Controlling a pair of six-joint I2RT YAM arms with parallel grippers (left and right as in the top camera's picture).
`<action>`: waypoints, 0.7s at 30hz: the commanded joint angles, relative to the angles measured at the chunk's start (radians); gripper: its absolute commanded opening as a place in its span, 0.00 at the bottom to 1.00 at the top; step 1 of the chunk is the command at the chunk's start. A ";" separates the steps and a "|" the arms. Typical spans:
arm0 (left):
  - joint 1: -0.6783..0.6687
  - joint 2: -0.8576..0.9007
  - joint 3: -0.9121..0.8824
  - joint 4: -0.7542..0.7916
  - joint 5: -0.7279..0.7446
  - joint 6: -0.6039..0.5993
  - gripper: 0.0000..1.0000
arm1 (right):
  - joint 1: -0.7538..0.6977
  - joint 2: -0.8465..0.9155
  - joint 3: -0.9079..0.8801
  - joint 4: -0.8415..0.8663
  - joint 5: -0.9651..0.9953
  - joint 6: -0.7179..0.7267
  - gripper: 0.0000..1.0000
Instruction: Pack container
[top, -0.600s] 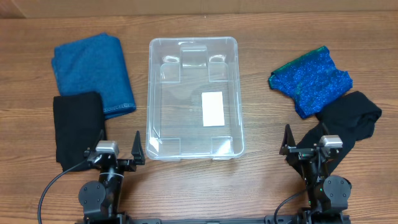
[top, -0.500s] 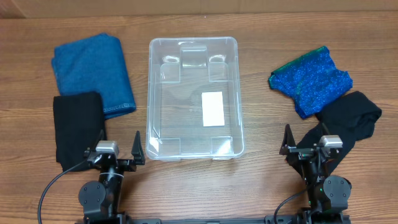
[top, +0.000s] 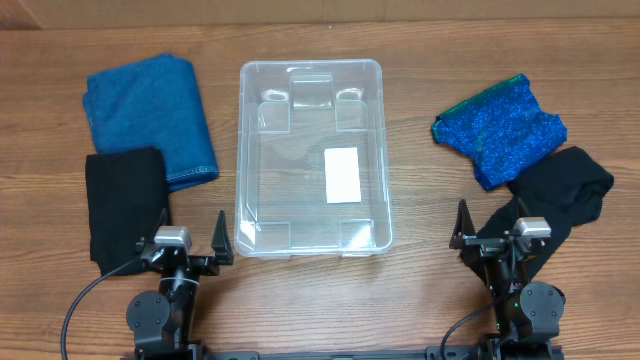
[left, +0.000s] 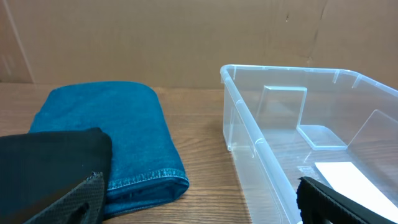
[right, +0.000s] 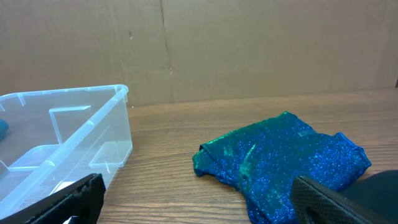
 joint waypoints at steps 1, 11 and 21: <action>0.000 -0.015 -0.003 0.001 0.005 -0.014 1.00 | 0.005 -0.005 -0.008 0.005 0.012 -0.006 1.00; 0.000 -0.015 -0.003 0.001 0.005 -0.020 1.00 | 0.005 -0.005 -0.008 0.005 0.013 0.115 1.00; 0.000 0.111 0.229 -0.082 -0.007 -0.096 1.00 | 0.004 0.233 0.207 -0.032 0.074 0.219 1.00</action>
